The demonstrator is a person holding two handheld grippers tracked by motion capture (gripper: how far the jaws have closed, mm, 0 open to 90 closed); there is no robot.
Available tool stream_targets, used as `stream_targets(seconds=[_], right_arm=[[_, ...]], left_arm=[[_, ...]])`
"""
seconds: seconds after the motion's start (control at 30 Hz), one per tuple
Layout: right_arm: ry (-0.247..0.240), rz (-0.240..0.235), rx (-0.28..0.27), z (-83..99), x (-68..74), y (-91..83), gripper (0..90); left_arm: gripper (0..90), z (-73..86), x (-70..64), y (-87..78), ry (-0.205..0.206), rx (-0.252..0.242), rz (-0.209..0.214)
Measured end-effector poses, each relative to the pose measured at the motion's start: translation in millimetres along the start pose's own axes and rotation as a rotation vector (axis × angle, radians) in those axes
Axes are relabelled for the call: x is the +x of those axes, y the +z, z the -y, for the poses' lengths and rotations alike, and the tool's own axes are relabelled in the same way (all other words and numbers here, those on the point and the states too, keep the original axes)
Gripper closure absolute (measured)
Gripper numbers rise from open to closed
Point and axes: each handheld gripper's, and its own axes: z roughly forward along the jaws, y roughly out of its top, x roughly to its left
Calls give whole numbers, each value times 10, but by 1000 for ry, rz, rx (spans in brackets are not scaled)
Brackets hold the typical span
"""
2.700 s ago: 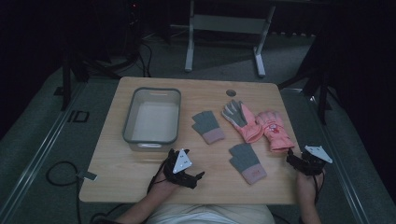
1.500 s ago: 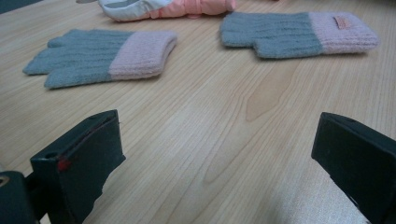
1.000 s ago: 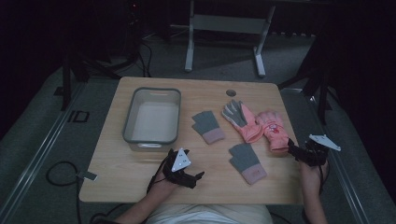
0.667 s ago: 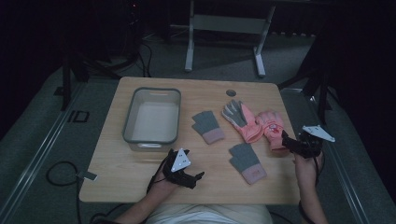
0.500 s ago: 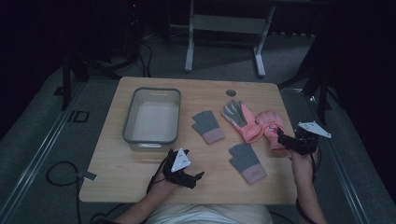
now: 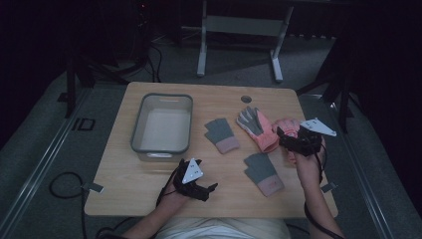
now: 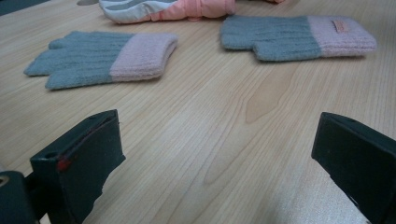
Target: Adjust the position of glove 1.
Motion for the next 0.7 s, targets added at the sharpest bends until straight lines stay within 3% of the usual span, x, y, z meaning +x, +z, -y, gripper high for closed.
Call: stream_targets(seconds=[0.2,0.37,0.4,0.5,0.7], right_arm=[[-46,-139,84,-80,216,116,154],[-44,-175,83,-95,332,173,139],[-41,-214,90,-115,404,221,131],[-40,-262,90,-133,493,291,118],[-69,-316,112,-123,716,487,125]], left_arm=[[14,1,2,0,-2,-1,5],[14,0,0,1,-1,-1,6],[14,0,0,1,-1,0,6],[14,0,2,1,0,0,5],[14,1,0,0,-1,-1,6]])
